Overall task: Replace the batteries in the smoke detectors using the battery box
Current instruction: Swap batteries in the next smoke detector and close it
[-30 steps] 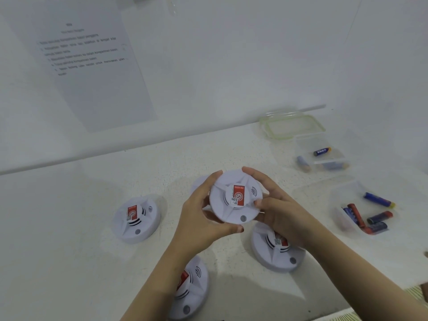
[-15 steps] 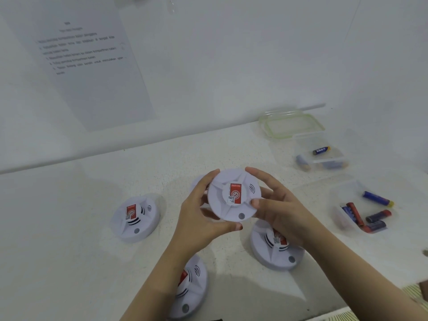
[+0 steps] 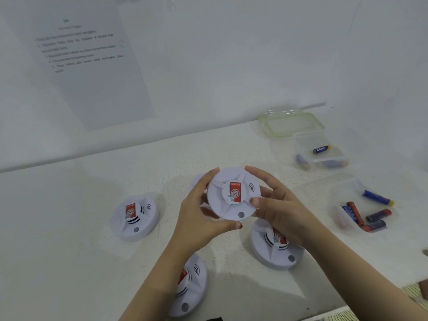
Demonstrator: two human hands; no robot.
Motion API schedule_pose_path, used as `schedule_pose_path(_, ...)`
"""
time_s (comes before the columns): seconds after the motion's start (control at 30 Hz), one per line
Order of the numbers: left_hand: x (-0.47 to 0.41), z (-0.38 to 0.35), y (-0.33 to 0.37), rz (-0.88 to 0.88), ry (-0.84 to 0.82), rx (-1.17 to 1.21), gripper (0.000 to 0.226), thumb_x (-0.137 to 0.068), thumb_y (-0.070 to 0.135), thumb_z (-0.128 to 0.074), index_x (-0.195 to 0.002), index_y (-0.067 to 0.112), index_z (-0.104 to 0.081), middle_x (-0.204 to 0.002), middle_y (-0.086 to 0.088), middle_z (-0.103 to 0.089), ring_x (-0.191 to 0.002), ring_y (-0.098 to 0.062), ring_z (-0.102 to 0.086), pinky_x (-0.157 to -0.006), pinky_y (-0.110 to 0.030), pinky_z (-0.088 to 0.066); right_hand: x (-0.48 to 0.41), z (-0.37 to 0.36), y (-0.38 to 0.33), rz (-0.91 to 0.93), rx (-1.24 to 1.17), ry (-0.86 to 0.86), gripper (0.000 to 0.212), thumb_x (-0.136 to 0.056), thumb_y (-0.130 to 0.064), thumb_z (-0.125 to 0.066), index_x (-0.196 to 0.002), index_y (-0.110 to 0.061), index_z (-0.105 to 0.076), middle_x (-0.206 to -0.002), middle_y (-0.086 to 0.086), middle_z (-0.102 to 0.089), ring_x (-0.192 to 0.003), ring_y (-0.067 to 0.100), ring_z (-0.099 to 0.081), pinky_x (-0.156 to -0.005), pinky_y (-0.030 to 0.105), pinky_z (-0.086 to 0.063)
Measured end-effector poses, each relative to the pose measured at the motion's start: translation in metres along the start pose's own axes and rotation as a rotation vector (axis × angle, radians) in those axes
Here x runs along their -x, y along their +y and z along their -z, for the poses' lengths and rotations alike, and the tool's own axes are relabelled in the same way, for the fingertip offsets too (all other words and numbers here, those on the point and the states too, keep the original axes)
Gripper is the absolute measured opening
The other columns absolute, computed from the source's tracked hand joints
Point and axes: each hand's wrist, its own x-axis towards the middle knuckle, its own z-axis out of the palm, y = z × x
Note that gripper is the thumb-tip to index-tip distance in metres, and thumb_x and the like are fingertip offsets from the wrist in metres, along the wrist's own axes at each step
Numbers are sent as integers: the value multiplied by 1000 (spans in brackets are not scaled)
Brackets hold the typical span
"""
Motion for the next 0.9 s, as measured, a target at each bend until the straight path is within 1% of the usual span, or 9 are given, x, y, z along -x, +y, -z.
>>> schedule_pose_path(0.23, 0, 0, 0, 7, -6, 4, 98, -43, 39, -88, -131, 41, -45, -132, 12, -55, -115, -2, -56, -79, -24, -56, 0, 0, 0, -1, -12, -4, 59, -77, -2, -61, -131, -25, -52, -120, 17, -63, -105, 34, -63, -79, 35, -54)
schedule_pose_path(0.33, 0, 0, -1, 6, -6, -7, 99, -42, 40, -88, -131, 42, -45, -132, 12, -55, -115, -1, -56, -79, -22, -56, 0, -1, -1, -2, -12, -2, 59, -77, -2, -61, -131, -25, -52, -119, 16, -64, -103, 32, -64, -77, 34, -54)
schedule_pose_path(0.4, 0, 0, -1, 7, -5, -10, 99, -43, 40, -88, -132, 39, -45, -132, 11, -55, -116, -1, -55, -79, -20, -55, 0, -1, 0, -3, -10, -1, 60, -77, -2, -61, -131, -25, -52, -119, 16, -64, -103, 32, -64, -78, 34, -54)
schedule_pose_path(0.5, 0, 0, -1, 9, -12, -18, 101, -44, 29, -92, -133, 37, -45, -132, 10, -55, -115, 1, -55, -79, -16, -53, 0, -1, -1, -2, -11, -7, 60, -77, -1, -60, -131, -24, -51, -120, 17, -64, -104, 33, -64, -79, 35, -54)
schedule_pose_path(0.57, 0, 0, -1, 10, -17, -13, 99, -46, 20, -93, -131, 39, -45, -131, 11, -55, -112, 4, -56, -76, -15, -53, 0, -1, -1, -2, -11, -11, 60, -77, -1, -60, -132, -24, -51, -120, 17, -64, -104, 33, -64, -79, 36, -54)
schedule_pose_path(0.6, 0, 1, -1, 11, -18, -14, 99, -46, 18, -93, -131, 40, -45, -131, 11, -55, -111, 4, -56, -76, -15, -53, 0, 0, -1, -1, -13, -13, 60, -77, 0, -60, -132, -24, -51, -120, 17, -63, -103, 33, -64, -80, 36, -54)
schedule_pose_path(0.8, 1, 0, 0, 11, -12, -17, 99, -44, 30, -91, -131, 41, -45, -130, 13, -56, -111, 3, -57, -76, -15, -52, 0, 1, 1, 3, -22, -31, 62, -76, 3, -56, -132, -24, -51, -121, 20, -62, -103, 34, -63, -82, 39, -54)
schedule_pose_path(0.9, 1, 1, 1, 14, -7, -19, 98, -45, 26, -91, -130, 42, -45, -130, 13, -56, -111, 4, -56, -76, -14, -52, 0, 1, 1, 0, -28, -36, 63, -75, 4, -55, -132, -24, -51, -121, 20, -62, -102, 34, -63, -81, 38, -53)
